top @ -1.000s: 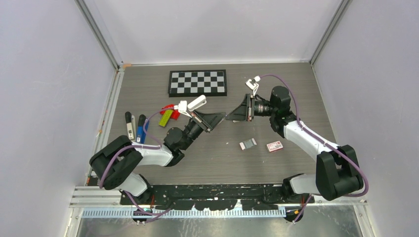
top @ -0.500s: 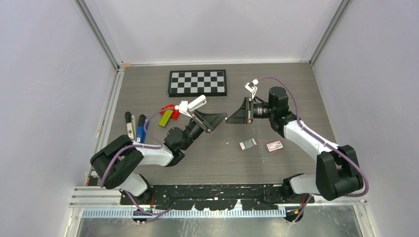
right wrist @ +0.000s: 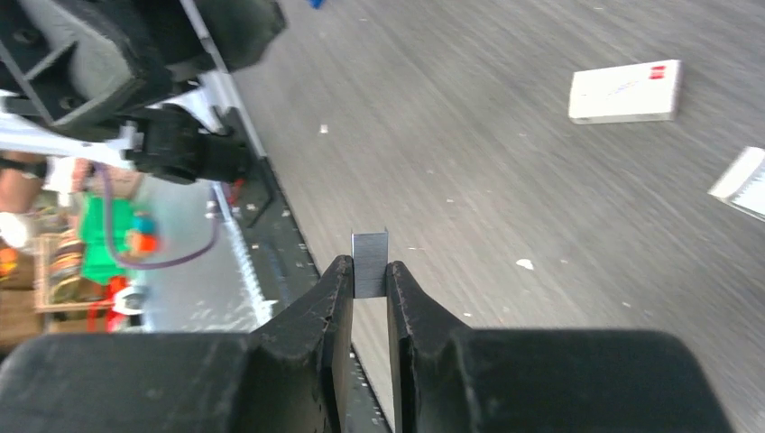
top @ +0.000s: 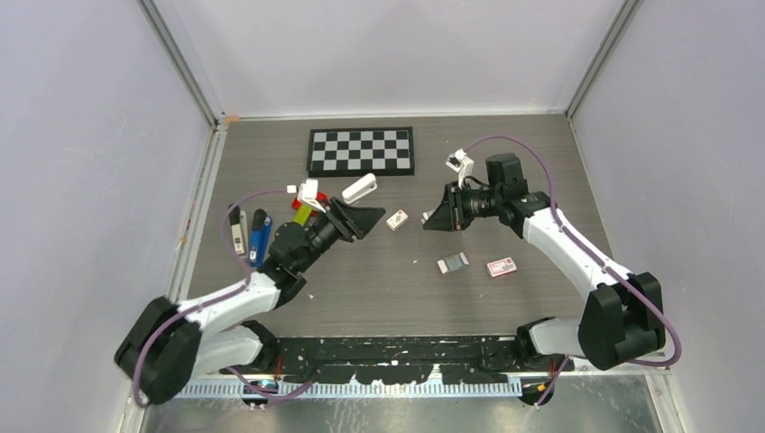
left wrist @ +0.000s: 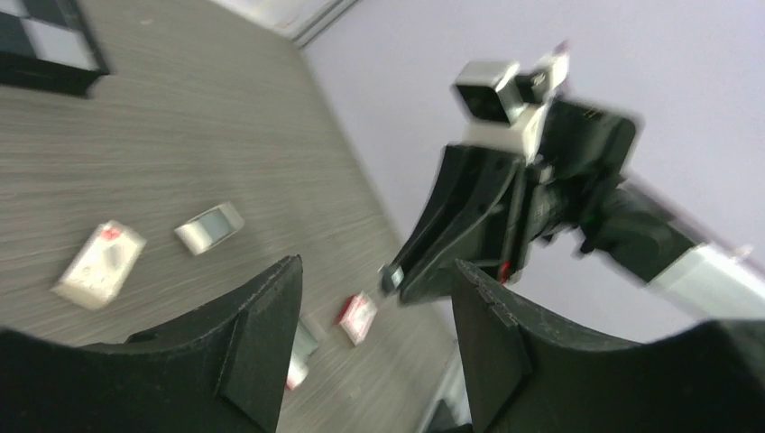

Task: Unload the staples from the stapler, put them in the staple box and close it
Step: Pick up the staple from the center of the board, then place the staple in the staple box.

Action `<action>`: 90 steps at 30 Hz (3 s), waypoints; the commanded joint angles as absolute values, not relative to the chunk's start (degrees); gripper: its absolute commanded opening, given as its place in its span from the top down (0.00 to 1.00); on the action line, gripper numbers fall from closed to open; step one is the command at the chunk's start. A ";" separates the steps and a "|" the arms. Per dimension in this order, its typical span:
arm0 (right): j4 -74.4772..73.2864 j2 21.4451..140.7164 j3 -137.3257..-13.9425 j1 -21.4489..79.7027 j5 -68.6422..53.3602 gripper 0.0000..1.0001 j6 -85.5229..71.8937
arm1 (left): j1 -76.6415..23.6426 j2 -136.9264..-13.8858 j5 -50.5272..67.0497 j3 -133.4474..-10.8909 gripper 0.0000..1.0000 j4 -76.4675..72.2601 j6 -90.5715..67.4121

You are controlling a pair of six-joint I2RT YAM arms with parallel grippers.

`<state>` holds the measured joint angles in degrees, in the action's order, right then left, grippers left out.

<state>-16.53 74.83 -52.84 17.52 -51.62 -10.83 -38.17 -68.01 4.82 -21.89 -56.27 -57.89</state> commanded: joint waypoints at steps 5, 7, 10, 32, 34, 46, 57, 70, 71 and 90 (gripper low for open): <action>-34.09 75.23 -60.61 18.08 -30.66 0.78 9.01 | -36.97 -48.73 5.45 -29.53 0.30 -8.09 -31.47; -36.66 76.68 -62.31 18.84 -26.39 0.78 11.95 | -36.97 -46.23 4.77 -29.51 0.28 -4.50 -29.49; -40.31 79.70 -65.39 20.02 -20.33 0.78 15.95 | -36.87 -45.07 6.35 -28.19 0.27 -4.29 -28.95; -57.37 109.40 -92.44 21.75 -10.74 0.78 19.18 | -36.83 -42.25 7.32 -23.56 0.26 -7.08 -27.68; -58.44 111.11 -94.05 21.82 -10.44 0.78 19.52 | -36.86 -42.06 7.21 -23.43 0.26 -7.04 -27.45; -63.59 119.52 -102.68 22.65 -7.85 0.78 20.37 | -36.89 -41.03 6.50 -22.33 0.26 -7.53 -26.79; -64.59 122.43 -105.07 24.77 -6.43 0.78 20.10 | -36.84 -41.31 6.50 -22.15 0.26 -7.91 -26.52; -64.78 124.61 -106.44 24.71 -3.02 0.77 19.60 | -36.85 -40.56 6.33 -21.84 0.26 -7.82 -26.49; -64.67 124.80 -106.45 24.77 -2.67 0.77 19.64 | -36.83 -40.52 6.33 -21.88 0.26 -7.82 -26.53; -64.44 126.57 -107.54 24.32 -0.97 0.77 18.75 | -36.83 -39.81 5.89 -21.71 0.25 -7.60 -26.36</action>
